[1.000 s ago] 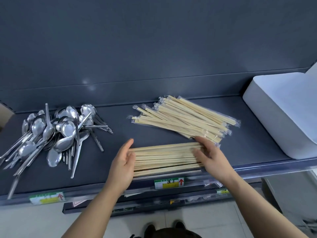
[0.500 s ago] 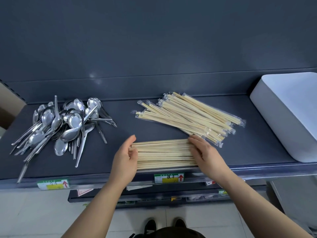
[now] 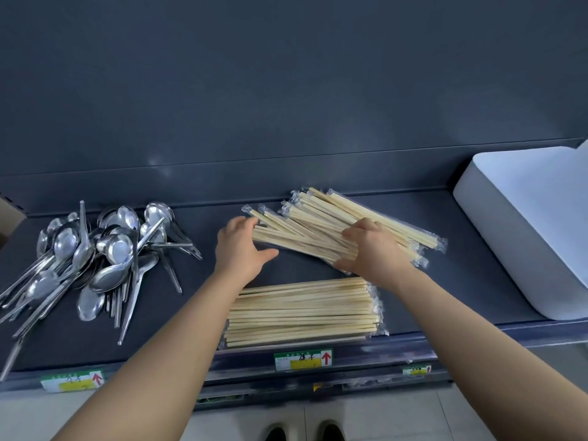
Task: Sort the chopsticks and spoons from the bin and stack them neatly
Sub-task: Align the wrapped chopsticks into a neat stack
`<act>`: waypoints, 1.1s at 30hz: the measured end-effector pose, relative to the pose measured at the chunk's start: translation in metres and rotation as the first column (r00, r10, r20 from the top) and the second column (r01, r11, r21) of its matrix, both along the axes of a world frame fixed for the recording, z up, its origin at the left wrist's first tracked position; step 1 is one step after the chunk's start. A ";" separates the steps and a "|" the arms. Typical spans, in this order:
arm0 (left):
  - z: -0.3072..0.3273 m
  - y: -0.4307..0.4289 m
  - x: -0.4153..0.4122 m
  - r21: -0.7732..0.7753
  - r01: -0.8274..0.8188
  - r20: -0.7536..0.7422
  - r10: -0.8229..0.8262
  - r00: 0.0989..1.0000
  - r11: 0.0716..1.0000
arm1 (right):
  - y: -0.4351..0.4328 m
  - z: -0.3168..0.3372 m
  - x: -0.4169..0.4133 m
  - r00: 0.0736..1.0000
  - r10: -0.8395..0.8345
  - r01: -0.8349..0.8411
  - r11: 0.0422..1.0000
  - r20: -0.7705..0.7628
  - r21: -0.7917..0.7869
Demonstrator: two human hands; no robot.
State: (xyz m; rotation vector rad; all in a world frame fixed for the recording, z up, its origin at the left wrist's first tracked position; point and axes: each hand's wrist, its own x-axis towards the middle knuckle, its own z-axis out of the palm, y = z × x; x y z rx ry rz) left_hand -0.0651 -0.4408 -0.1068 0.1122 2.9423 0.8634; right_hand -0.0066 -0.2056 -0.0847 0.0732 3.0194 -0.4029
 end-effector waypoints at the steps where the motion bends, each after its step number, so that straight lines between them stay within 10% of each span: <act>1: -0.003 0.003 -0.006 -0.040 0.003 0.020 -0.002 1.000 0.999 | 0.000 -0.001 -0.004 1.000 0.017 -0.017 0.999 0.008 0.032; 9: -0.019 0.018 -0.038 0.107 -0.071 0.000 0.072 0.997 0.992 | 0.009 -0.011 -0.042 0.987 0.158 -0.152 0.967 -0.014 0.204; 20: -0.019 0.012 -0.050 0.094 -0.103 -0.016 0.105 0.994 0.990 | 0.013 -0.015 -0.063 0.980 0.197 -0.199 0.967 0.027 0.161; 33: -0.016 0.005 -0.031 0.440 -0.035 0.148 -0.034 0.988 0.897 | 0.009 -0.015 -0.049 0.943 0.309 -0.310 0.951 0.120 -0.013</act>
